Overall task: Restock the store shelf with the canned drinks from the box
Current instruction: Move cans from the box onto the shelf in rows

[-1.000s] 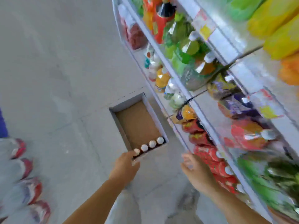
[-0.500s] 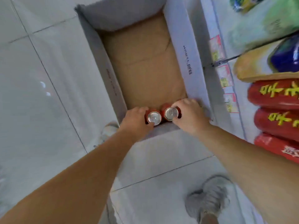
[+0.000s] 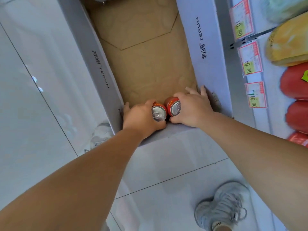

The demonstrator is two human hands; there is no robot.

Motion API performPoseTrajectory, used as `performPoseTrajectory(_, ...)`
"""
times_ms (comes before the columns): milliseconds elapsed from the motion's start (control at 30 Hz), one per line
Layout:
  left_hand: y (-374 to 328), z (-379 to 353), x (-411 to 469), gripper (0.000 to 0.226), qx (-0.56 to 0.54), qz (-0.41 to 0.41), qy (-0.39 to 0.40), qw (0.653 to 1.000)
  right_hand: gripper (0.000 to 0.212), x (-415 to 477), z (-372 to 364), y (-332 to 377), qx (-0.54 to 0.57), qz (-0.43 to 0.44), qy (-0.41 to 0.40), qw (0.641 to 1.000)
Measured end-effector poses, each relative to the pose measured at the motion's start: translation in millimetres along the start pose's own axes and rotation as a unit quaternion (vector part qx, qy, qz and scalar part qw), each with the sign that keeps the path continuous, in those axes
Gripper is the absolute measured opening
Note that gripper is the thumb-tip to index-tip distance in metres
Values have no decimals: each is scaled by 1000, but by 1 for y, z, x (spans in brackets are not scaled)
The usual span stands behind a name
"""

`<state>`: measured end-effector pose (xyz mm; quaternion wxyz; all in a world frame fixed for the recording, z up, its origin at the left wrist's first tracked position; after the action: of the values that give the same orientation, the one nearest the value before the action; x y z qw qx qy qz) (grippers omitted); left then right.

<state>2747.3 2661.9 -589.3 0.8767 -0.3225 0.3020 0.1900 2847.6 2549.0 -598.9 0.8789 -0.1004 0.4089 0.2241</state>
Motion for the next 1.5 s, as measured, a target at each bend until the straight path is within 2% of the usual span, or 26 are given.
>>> performPoseTrajectory(133, -13, 51, -29, 69, -124, 12, -85, 989, 83, -40, 47, -10, 184, -26, -41, 982)
performPoseTrajectory(200, -29, 88, -54, 69, -148, -1, -115, 982, 80, -75, 78, -20, 303, -69, -45, 949)
performPoseTrajectory(300, -67, 155, -97, 63, -168, -35, -129, 977, 71, -136, 136, -28, 403, -90, -58, 909)
performPoseTrajectory(533, -212, 356, -233, 63, -135, -192, -141, 962, 60, -334, 330, -48, 523, -77, -151, 835)
performPoseTrajectory(633, -280, 438, -310, 69, -125, -244, -178, 945, 58, -437, 411, -59, 555, -59, -193, 807)
performPoseTrajectory(833, -397, 540, -443, 61, -33, -326, -262, 908, 56, -620, 518, -85, 587, -25, -304, 750)
performPoseTrajectory(967, -483, 578, -516, 65, 10, -418, -290, 861, 51, -732, 550, -119, 606, -31, -411, 680)
performPoseTrajectory(1100, -553, 593, -571, 71, 8, -498, -309, 810, 48, -824, 559, -157, 611, -58, -501, 611)
performPoseTrajectory(1200, -607, 588, -607, 69, 31, -548, -299, 780, 51, -882, 555, -185, 607, -78, -541, 577)
performPoseTrajectory(1267, -640, 580, -626, 62, 25, -585, -285, 759, 55, -918, 549, -201, 600, -94, -567, 557)
performPoseTrajectory(1367, -684, 564, -646, 51, -24, -636, -237, 734, 49, -968, 533, -223, 573, -119, -616, 527)
performPoseTrajectory(1500, -733, 538, -669, 45, -96, -690, -166, 698, 56, -1029, 508, -262, 538, -194, -678, 461)
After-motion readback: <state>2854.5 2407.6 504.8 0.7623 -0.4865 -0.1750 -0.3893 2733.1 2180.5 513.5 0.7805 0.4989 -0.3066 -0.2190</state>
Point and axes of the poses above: each hand's wrist, its own x-axis towards the middle knuckle, its own z-axis out of the back of the hand, y = z × x, the point moved 9 cm from there along x, towards the middle knuckle, and after that the axes turned 11 degrees about -z, right-handed, at the moved point
